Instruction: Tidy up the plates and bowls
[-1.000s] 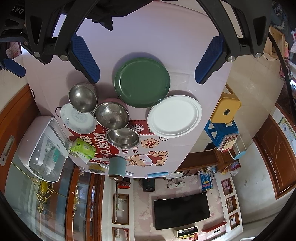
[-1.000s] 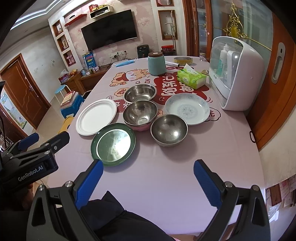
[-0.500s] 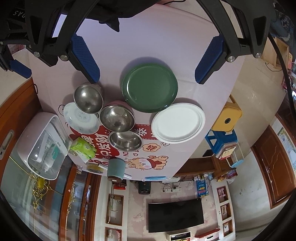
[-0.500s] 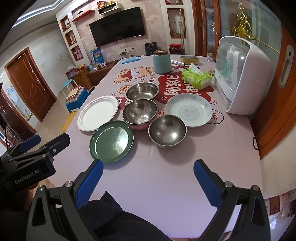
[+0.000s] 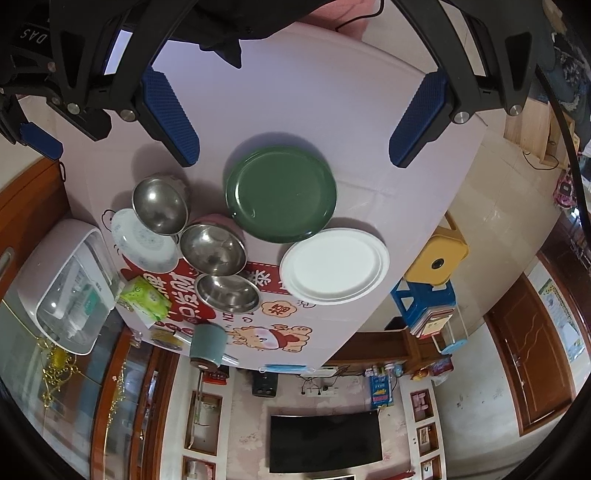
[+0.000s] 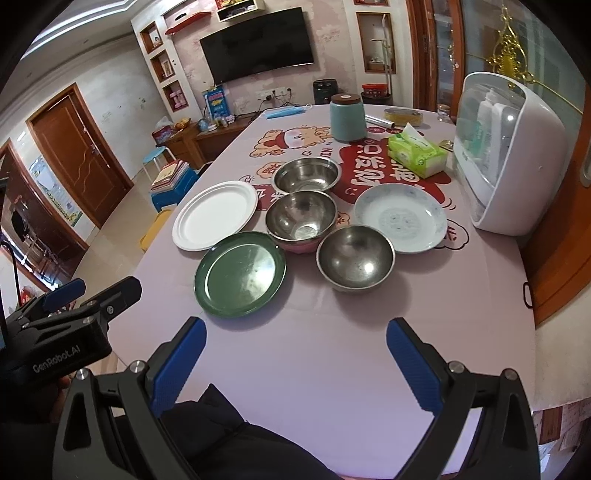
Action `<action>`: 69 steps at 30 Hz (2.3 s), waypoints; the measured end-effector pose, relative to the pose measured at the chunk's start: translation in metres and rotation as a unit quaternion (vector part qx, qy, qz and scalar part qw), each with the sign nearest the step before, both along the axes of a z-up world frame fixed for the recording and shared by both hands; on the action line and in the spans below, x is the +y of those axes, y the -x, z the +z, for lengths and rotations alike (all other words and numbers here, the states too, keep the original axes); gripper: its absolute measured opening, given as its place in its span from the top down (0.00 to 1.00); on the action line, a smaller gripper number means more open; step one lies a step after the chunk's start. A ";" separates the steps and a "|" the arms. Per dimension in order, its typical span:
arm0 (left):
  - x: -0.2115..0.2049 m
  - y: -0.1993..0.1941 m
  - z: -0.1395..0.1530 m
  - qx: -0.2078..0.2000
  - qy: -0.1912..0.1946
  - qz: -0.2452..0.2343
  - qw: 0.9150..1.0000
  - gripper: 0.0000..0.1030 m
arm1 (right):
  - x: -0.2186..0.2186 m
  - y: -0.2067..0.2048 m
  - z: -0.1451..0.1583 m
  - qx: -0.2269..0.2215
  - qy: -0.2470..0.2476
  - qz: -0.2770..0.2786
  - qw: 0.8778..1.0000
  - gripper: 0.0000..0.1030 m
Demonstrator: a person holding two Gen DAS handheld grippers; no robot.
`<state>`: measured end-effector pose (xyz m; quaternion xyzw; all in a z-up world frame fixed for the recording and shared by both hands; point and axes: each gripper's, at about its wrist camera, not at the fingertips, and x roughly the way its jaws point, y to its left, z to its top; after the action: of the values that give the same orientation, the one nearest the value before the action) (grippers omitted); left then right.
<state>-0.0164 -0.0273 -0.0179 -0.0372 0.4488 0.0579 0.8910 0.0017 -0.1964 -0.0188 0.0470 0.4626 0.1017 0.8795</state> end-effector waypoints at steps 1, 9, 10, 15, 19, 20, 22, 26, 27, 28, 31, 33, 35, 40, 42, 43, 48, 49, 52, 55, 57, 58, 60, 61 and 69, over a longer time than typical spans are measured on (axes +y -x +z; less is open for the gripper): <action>0.002 -0.002 -0.002 0.005 0.001 -0.001 1.000 0.01 | 0.000 0.000 0.000 -0.001 0.000 -0.001 1.000 0.04; 0.020 -0.016 -0.008 0.008 0.003 -0.023 1.000 0.01 | 0.017 -0.004 0.000 -0.002 0.002 -0.031 1.000 0.04; 0.025 -0.021 -0.010 0.009 0.008 -0.028 1.000 0.01 | 0.019 -0.005 0.002 -0.005 0.003 -0.037 0.999 0.04; 0.046 -0.041 -0.017 0.023 0.016 -0.054 0.998 0.01 | 0.036 -0.015 0.004 -0.005 -0.006 -0.062 0.998 0.04; 0.071 -0.060 -0.023 0.035 0.023 -0.069 0.997 0.01 | 0.054 -0.029 0.008 -0.013 -0.025 -0.078 0.997 0.04; 0.077 -0.064 -0.025 0.039 0.025 -0.072 0.996 0.01 | 0.059 -0.033 0.009 -0.016 -0.030 -0.084 0.996 0.04; 0.089 -0.073 -0.028 0.046 0.028 -0.077 0.996 0.01 | 0.069 -0.040 0.010 -0.019 -0.036 -0.092 0.995 0.04; 0.119 -0.086 -0.032 0.052 0.032 -0.080 0.995 0.01 | 0.091 -0.056 0.006 -0.012 -0.053 -0.094 0.994 0.04; 0.127 -0.092 -0.033 0.053 0.033 -0.082 0.995 0.01 | 0.098 -0.061 0.005 -0.009 -0.058 -0.093 0.994 0.04; 0.134 -0.097 -0.034 0.054 0.033 -0.084 0.994 0.01 | 0.104 -0.064 0.004 -0.007 -0.061 -0.093 0.994 0.04; 0.152 -0.111 -0.037 0.058 0.027 -0.087 0.994 0.01 | 0.120 -0.075 0.004 -0.016 -0.062 -0.099 0.993 0.04; 0.162 -0.122 -0.039 0.061 0.020 -0.090 0.994 0.01 | 0.129 -0.083 0.004 -0.024 -0.059 -0.099 0.993 0.04; 0.172 -0.133 -0.041 0.066 0.016 -0.093 0.993 0.01 | 0.135 -0.093 0.003 -0.028 -0.057 -0.108 0.992 0.04; 0.203 -0.167 -0.041 0.070 0.018 -0.097 0.993 0.01 | 0.148 -0.117 0.001 -0.047 -0.055 -0.133 0.988 0.04; 0.213 -0.182 -0.043 0.074 0.024 -0.094 0.992 0.01 | 0.153 -0.128 -0.002 -0.049 -0.055 -0.137 0.988 0.04; 0.217 -0.188 -0.044 0.075 0.027 -0.093 0.993 0.01 | 0.155 -0.133 -0.003 -0.051 -0.055 -0.138 0.988 0.04; 0.242 -0.226 -0.049 0.071 0.030 -0.083 0.994 0.01 | 0.168 -0.159 -0.012 -0.050 -0.043 -0.139 0.988 0.04; 0.247 -0.232 -0.051 0.072 0.032 -0.081 0.994 0.01 | 0.169 -0.164 -0.014 -0.048 -0.043 -0.140 0.988 0.04; 0.260 -0.255 -0.059 0.074 0.039 -0.074 0.994 0.01 | 0.174 -0.180 -0.020 -0.042 -0.035 -0.143 0.988 0.04; 0.267 -0.271 -0.066 0.067 0.040 -0.070 0.995 0.01 | 0.178 -0.192 -0.025 -0.038 -0.028 -0.143 0.989 0.04; 0.272 -0.279 -0.071 0.066 0.048 -0.068 0.994 0.01 | 0.181 -0.199 -0.030 -0.033 -0.025 -0.143 0.989 0.04; 0.274 -0.284 -0.075 0.066 0.056 -0.070 0.994 0.01 | 0.184 -0.203 -0.033 -0.031 -0.023 -0.143 0.989 0.04; 0.275 -0.292 -0.081 0.067 0.066 -0.073 0.993 0.01 | 0.188 -0.211 -0.038 -0.027 -0.017 -0.139 0.990 0.04; 0.276 -0.296 -0.086 0.067 0.071 -0.076 0.992 0.01 | 0.190 -0.214 -0.041 -0.025 -0.015 -0.137 0.990 0.05; 0.272 -0.320 -0.133 0.095 0.097 -0.083 0.987 0.01 | 0.202 -0.237 -0.078 0.010 -0.017 -0.128 0.992 0.10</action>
<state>0.3039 0.2443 -0.1505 -0.0802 0.5363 -0.0572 0.8382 0.2385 0.0055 -0.0963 0.1216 0.4595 -0.0039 0.8798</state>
